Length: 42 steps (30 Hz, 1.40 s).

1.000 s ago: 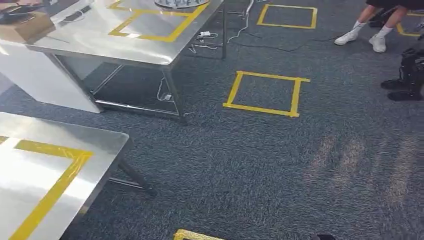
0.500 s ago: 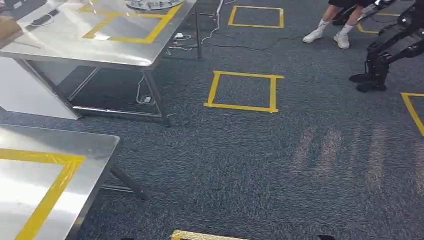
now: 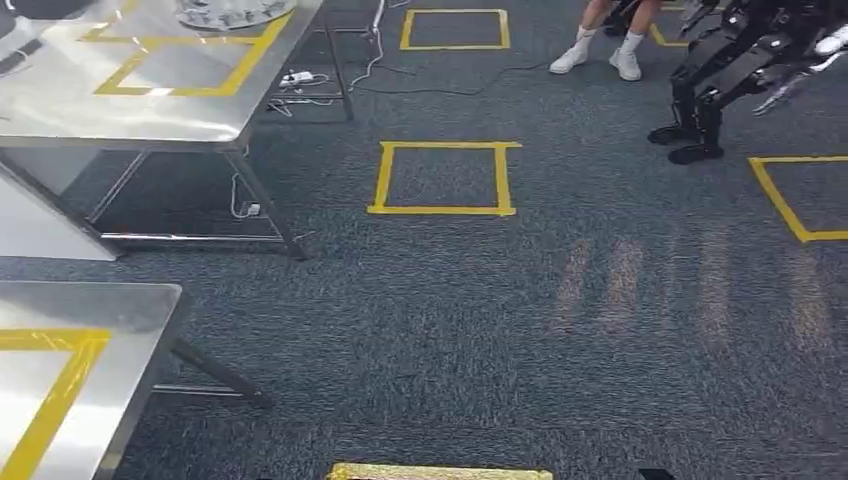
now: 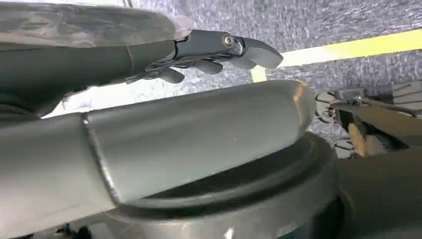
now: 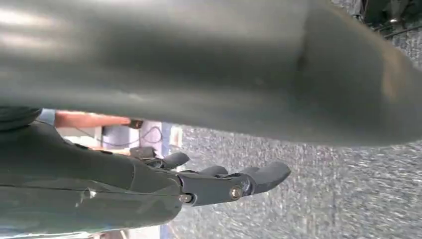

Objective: Take the parts from the cabinet and place them on the table.

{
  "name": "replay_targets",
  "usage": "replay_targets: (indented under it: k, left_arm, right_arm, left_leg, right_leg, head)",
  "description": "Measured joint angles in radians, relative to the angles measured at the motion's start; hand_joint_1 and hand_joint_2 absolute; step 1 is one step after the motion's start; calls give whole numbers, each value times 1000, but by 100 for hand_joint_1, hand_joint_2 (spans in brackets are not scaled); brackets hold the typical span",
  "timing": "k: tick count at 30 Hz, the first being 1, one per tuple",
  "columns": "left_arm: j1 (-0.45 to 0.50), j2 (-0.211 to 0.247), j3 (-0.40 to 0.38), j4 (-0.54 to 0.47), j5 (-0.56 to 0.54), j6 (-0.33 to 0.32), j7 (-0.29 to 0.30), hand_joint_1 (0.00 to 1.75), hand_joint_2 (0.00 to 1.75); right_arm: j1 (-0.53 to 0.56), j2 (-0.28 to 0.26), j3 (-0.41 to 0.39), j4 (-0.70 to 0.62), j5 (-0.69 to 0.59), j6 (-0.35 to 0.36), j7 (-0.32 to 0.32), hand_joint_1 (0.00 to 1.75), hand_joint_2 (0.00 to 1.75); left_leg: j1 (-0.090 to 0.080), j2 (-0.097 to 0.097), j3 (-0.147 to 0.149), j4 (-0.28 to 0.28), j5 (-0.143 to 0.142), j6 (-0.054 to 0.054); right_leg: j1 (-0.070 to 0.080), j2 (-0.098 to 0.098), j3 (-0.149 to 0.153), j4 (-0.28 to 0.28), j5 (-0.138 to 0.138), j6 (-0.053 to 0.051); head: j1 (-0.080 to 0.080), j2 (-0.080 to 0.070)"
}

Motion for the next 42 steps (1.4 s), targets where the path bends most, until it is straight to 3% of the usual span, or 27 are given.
replay_targets:
  k: [1,2,4,11,13,14,15,16,18,19,20,22,24,25,26,28,29,30,31,33,34,35,37,39,40,41,42]
  left_arm:
    - [-1,0,0,0,0,0,0,0,0]
    - [0,1,0,0,0,0,-1,0,0]
    - [-1,1,0,0,0,0,-1,0,0]
    - [-1,1,0,0,0,0,-1,0,0]
    - [-5,1,0,0,0,0,-1,0,0]
    - [-4,-1,0,0,0,0,-4,0,0]
    - [-3,-2,0,0,0,0,-4,0,0]
    - [-3,-3,0,0,0,-3,-4,0,0]
    - [-4,-6,-1,0,-2,-6,-4,0,0]
    - [-4,-6,-1,0,-2,-6,-5,0,0]
    - [-6,-5,-1,0,-2,-6,-5,0,0]
    - [-6,-4,-1,0,-2,-6,-6,0,0]
    - [-6,-4,-1,0,-2,-6,-6,0,0]
    - [-6,-4,-1,0,-2,-6,-7,0,0]
    - [-6,-4,-1,0,-3,-6,-7,0,0]
    - [-4,-5,-2,0,-3,-6,-7,0,0]
    - [-3,-5,-2,0,-3,-6,-7,0,0]
    - [-2,-6,-2,0,-3,-6,-7,0,0]
    - [-1,-6,-2,0,-4,-6,-7,0,0]
    - [-1,-5,-3,0,-5,-6,-7,0,0]
    - [-1,-3,-3,0,-5,-6,-7,0,0]
    - [-2,-1,-3,0,-5,-7,-7,0,0]
    - [-6,-1,-3,0,-5,-8,-7,0,0]
    - [-6,-2,-3,0,-5,-8,-6,0,0]
    - [-6,-5,-3,0,-5,-8,-5,0,0]
    - [-5,-3,-3,0,-5,-7,-5,0,0]
    - [-5,-3,-3,0,-5,-7,-5,0,0]
  right_arm:
    - [0,0,0,0,0,0,0,0,0]
    - [-1,0,0,0,0,0,0,0,0]
    - [-3,0,0,0,0,1,0,0,0]
    - [-3,0,0,0,0,1,0,0,0]
    - [-2,-1,0,0,0,2,0,0,0]
    - [-2,-3,1,0,0,6,-1,0,0]
    - [0,-3,1,0,0,7,0,0,0]
    - [1,-3,1,0,0,8,1,0,0]
    - [1,-6,1,0,0,8,0,0,0]
    - [-1,-6,1,0,0,8,0,0,0]
    - [-4,-6,1,0,0,8,0,0,0]
    - [-4,-6,1,0,0,8,-1,0,0]
    - [-2,-6,1,0,0,8,1,0,0]
    - [-1,-6,1,0,0,8,1,0,0]
    - [-2,-6,1,0,0,9,1,0,0]
    - [-3,-6,1,0,-3,10,1,0,0]
    - [-3,-6,1,0,-3,10,1,0,0]
    - [-2,-6,1,0,-3,10,1,0,0]
    - [-2,-6,1,0,-3,10,1,0,0]
    - [-2,-6,1,0,-3,11,1,0,0]
    - [-2,-6,2,0,-3,11,1,0,0]
    - [-5,-6,1,0,-3,11,1,0,0]
    - [-4,-6,2,0,-4,11,2,0,0]
    - [-1,-6,2,0,-6,11,3,0,0]
    - [2,-6,2,0,-10,11,2,0,0]
    - [1,-6,2,0,-10,10,2,0,0]
    - [0,-6,2,0,-10,10,0,0,0]
  left_leg:
    - [0,-22,53,-106,44,9]
    - [-1,-49,86,-162,34,16]
    - [-4,-48,88,-178,37,14]
    - [-4,-46,89,-179,37,14]
    - [-8,-37,88,-180,33,19]
    - [1,9,101,-207,38,34]
    - [2,31,104,-207,35,34]
    - [3,38,106,-205,33,32]
    - [5,52,114,-199,24,23]
    - [1,58,114,-195,19,16]
    - [-4,62,112,-184,12,11]
    - [-5,75,112,-190,13,8]
    - [-1,83,113,-184,6,-4]
    - [3,49,101,-150,-21,-10]
    - [3,27,70,-82,-64,-12]
    - [3,11,-26,114,-150,-15]
    - [3,10,-55,168,-160,-14]
    - [3,9,-62,174,-145,-10]
    - [2,8,-45,130,-109,-5]
    - [1,-6,38,-56,-8,7]
    - [1,-45,76,-141,29,15]
    - [0,-61,84,-177,24,17]
    - [-5,-47,80,-173,26,17]
    - [0,-31,84,-185,33,28]
    - [2,-15,90,-194,37,31]
    - [1,-11,91,-197,38,35]
    - [-1,-2,90,-196,37,39]
  right_leg:
    - [0,8,11,0,-1,2]
    - [-1,13,6,0,-2,5]
    - [-4,28,2,1,3,16]
    - [-4,30,2,1,4,17]
    - [-7,40,-2,-2,5,24]
    - [-4,-39,-126,249,-121,43]
    - [-7,-42,-187,349,-126,51]
    - [-10,-45,-164,294,-83,53]
    - [-14,-75,-64,90,20,55]
    - [-10,-111,-34,23,21,58]
    - [-6,-98,-34,15,21,43]
    - [-3,-82,-41,18,21,33]
    - [-7,-64,-40,13,28,17]
    - [-8,-58,-41,13,30,15]
    - [-8,-54,-43,13,31,10]
    - [-5,-39,-48,14,32,6]
    - [-4,-31,-48,14,33,6]
    - [-3,-19,-48,14,33,5]
    - [-2,-9,-46,14,33,6]
    - [-2,13,-41,14,33,6]
    - [-5,20,-42,14,33,7]
    - [3,28,-47,20,32,13]
    - [-5,42,-53,15,37,23]
    - [-2,57,-56,12,40,38]
    - [-3,24,-62,36,24,38]
    - [-2,-12,-88,93,-16,40]
    - [-2,-29,-127,180,-63,44]
  head:
    - [0,0]
    - [0,0]
    - [0,0]
    - [0,0]
    - [0,0]
    - [1,0]
    - [1,0]
    - [1,0]
    - [1,0]
    - [1,0]
    - [1,0]
    - [0,0]
    - [0,0]
    - [0,0]
    - [0,0]
    - [0,0]
    - [0,0]
    - [0,0]
    - [0,0]
    - [0,0]
    - [0,0]
    - [0,0]
    - [0,0]
    - [1,0]
    - [1,0]
    - [2,0]
    - [2,0]
